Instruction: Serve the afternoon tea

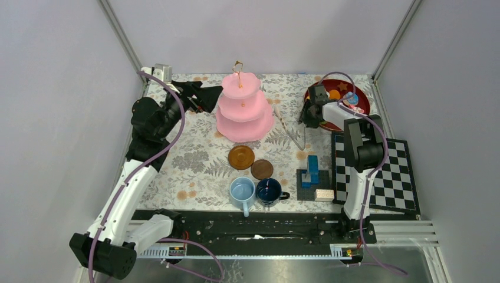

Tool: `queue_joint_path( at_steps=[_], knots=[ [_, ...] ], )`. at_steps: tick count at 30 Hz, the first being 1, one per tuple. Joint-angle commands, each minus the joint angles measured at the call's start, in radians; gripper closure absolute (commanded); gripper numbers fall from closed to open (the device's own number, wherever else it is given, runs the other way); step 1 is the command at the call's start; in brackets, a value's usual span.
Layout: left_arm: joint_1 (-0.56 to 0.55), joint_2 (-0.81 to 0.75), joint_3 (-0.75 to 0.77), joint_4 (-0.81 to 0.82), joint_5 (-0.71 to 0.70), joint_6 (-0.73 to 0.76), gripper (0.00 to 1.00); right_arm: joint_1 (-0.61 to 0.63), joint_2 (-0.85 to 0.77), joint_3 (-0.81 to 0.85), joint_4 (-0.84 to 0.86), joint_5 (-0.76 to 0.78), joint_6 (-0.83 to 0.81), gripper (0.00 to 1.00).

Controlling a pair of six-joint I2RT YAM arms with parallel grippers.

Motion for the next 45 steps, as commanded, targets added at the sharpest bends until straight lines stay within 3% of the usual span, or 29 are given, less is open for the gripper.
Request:
queue_joint_path(
  at_steps=[1,7,11,21,27,45],
  knots=[
    [-0.001,0.006,0.006,0.051,0.009,-0.004,0.01,-0.002,0.005,0.064,-0.012,-0.027,-0.008,0.46],
    [-0.001,0.008,0.007,0.05,0.013,-0.008,0.01,-0.003,-0.154,-0.054,-0.003,-0.013,-0.112,0.2],
    [0.0,0.011,0.01,0.05,0.031,-0.017,0.01,-0.002,-0.297,-0.254,0.132,-0.022,-0.17,0.01],
    [0.0,0.018,0.003,0.071,0.062,-0.037,0.01,0.004,-0.393,-0.59,0.628,-0.189,-0.249,0.0],
    [-0.003,0.025,-0.003,0.085,0.073,-0.044,0.01,0.043,-0.433,-0.711,0.819,-0.161,-0.288,0.0],
    [-0.019,0.035,-0.011,0.106,0.094,-0.069,0.01,0.111,-0.333,-0.616,0.748,-0.075,-0.227,0.0]
  ],
)
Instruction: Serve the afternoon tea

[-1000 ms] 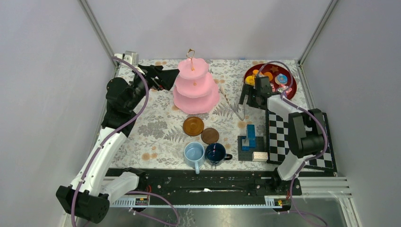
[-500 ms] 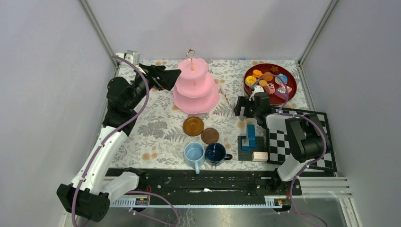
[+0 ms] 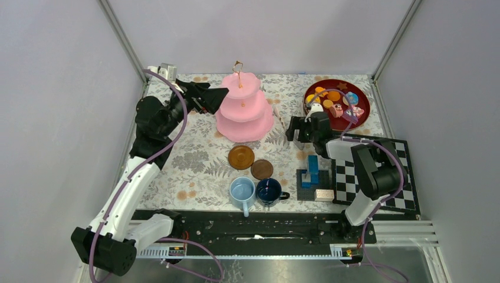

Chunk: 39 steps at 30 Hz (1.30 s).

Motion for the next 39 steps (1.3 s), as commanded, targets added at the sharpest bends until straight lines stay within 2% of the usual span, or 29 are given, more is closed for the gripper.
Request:
queue_joint_path(
  at_steps=[1,11,22,35,39],
  knots=[
    [-0.007,0.004,0.0,0.057,0.018,-0.004,0.01,0.028,0.032,0.05,0.016,0.062,0.027,0.01],
    [-0.024,0.003,-0.003,0.056,0.007,0.003,0.01,0.086,0.085,0.096,-0.027,0.234,0.028,0.0],
    [-0.026,-0.002,-0.006,0.056,0.004,0.006,0.01,0.155,0.165,0.105,0.023,0.4,0.006,0.0],
    [-0.026,0.001,-0.007,0.056,0.0,0.005,0.01,0.179,0.227,0.148,-0.009,0.466,-0.011,0.01],
    [-0.026,0.004,-0.007,0.056,0.002,0.002,0.01,0.178,0.212,0.142,-0.009,0.479,0.001,0.05]
  ],
)
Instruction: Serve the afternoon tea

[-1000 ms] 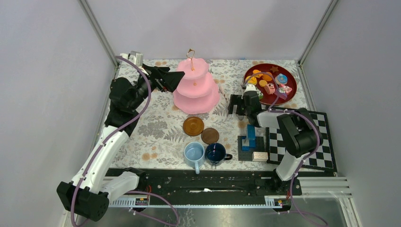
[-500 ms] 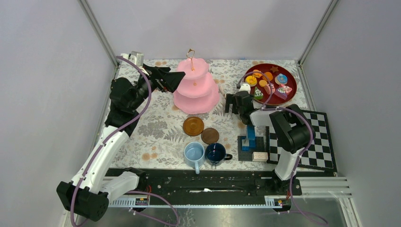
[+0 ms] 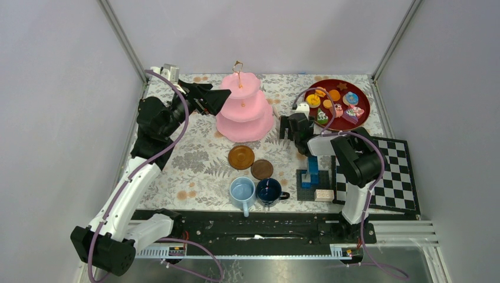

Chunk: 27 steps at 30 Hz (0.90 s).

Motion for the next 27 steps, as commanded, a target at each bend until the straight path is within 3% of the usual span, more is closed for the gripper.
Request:
queue_joint_path(
  at_steps=[1,4,10,19,27],
  knots=[
    [-0.003,0.005,-0.003,0.054,0.003,0.001,0.01,0.009,0.009,0.001,-0.035,0.037,0.015,0.05],
    [-0.003,0.009,-0.004,0.056,0.004,-0.001,0.01,0.009,0.02,0.018,-0.045,0.033,0.009,0.0],
    [-0.003,0.008,-0.004,0.058,0.005,-0.001,0.01,0.009,0.042,0.039,-0.082,0.017,0.008,0.01],
    [-0.003,0.015,-0.005,0.061,0.011,-0.006,0.01,0.009,0.001,-0.017,-0.04,0.0,0.017,0.15],
    [-0.003,0.015,-0.008,0.061,0.008,-0.004,0.01,0.002,-0.068,-0.002,-0.093,0.036,0.047,0.2]
  ],
)
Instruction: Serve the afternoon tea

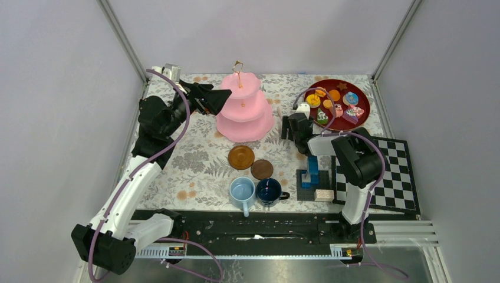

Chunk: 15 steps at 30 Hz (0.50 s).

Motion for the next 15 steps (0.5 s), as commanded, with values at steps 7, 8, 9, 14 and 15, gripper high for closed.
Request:
queue_joint_path(
  at_steps=[7,8,9,14,15],
  knots=[
    [-0.003,0.009,-0.006,0.06,0.007,0.0,0.01,-0.112,-0.097,0.048,-0.185,-0.237,0.141,0.24],
    [-0.003,0.009,-0.006,0.06,0.007,0.0,0.01,-0.136,-0.096,0.068,-0.208,-0.295,0.153,0.25],
    [-0.003,0.01,-0.006,0.06,0.008,0.0,0.01,-0.152,-0.097,0.083,-0.231,-0.335,0.165,0.27],
    [-0.003,0.014,-0.006,0.06,0.005,0.001,0.01,-0.205,-0.134,0.166,-0.399,-0.445,0.182,0.28],
    [-0.003,0.015,-0.006,0.06,0.004,0.002,0.01,-0.212,-0.141,0.19,-0.441,-0.453,0.177,0.28]
  ],
)
